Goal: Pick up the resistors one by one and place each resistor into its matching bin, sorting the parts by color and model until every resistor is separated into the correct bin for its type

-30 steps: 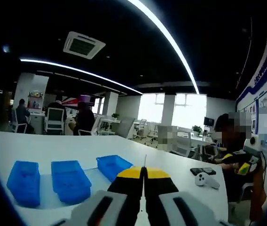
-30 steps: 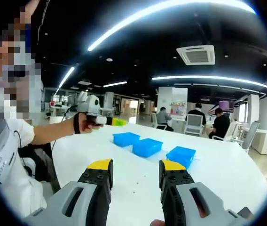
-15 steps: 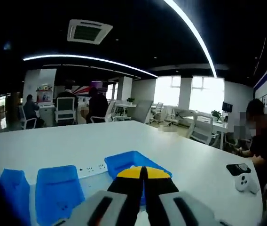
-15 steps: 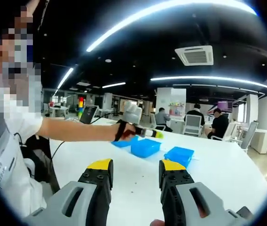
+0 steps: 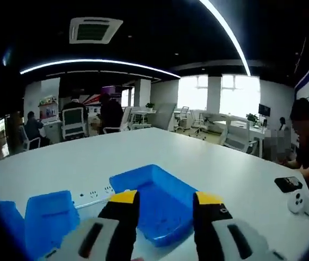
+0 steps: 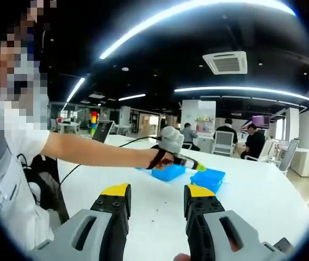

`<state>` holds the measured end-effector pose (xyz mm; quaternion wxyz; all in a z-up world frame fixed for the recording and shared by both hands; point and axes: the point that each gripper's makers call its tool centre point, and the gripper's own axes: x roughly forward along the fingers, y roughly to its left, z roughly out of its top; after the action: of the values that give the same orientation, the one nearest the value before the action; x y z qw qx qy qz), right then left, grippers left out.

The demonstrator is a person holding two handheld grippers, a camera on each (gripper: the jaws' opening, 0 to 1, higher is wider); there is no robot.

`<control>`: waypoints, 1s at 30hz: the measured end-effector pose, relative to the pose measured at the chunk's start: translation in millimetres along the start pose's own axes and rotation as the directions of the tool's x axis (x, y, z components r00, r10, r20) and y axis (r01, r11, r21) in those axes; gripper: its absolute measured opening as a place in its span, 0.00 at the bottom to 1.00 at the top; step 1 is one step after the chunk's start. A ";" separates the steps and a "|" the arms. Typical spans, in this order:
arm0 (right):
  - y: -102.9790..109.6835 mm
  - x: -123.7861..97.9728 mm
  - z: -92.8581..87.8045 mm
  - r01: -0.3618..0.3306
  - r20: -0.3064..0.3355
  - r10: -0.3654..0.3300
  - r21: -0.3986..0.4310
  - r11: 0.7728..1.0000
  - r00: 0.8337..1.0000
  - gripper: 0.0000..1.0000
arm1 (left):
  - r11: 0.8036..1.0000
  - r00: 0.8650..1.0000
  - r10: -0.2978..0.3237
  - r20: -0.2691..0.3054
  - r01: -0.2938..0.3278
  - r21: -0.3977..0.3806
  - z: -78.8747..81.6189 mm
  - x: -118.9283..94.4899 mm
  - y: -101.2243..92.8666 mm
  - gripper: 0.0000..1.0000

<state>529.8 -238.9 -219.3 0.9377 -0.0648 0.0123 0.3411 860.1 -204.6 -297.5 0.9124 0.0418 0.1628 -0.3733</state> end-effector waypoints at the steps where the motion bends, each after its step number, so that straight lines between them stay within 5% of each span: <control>1: -0.6 -0.3 -0.2 0.002 0.001 -0.002 0.001 1.000 1.000 0.41 | 1.000 1.000 0.004 0.000 -0.004 0.013 0.0 -0.5 1.0 0.46; 10: -0.4 0.0 0.1 -0.001 0.001 0.001 0.002 1.000 1.000 0.41 | 0.999 0.999 -0.016 0.034 0.015 0.030 14.4 -33.8 0.6 0.45; 22: 0.9 -0.6 4.2 -0.002 0.004 0.002 -0.005 1.000 1.000 0.41 | 0.994 0.977 -0.107 0.185 0.100 0.047 30.3 -161.4 -11.9 0.43; 30: -0.6 0.0 3.9 0.003 0.001 -0.003 -0.005 1.000 1.000 0.41 | 0.993 0.961 -0.119 0.251 0.116 0.028 10.7 -240.7 -9.1 0.43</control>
<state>530.1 -238.8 -215.3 0.9380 -0.0670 0.0109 0.3398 695.8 -52.6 -208.0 0.9016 -0.0096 0.0453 -0.4302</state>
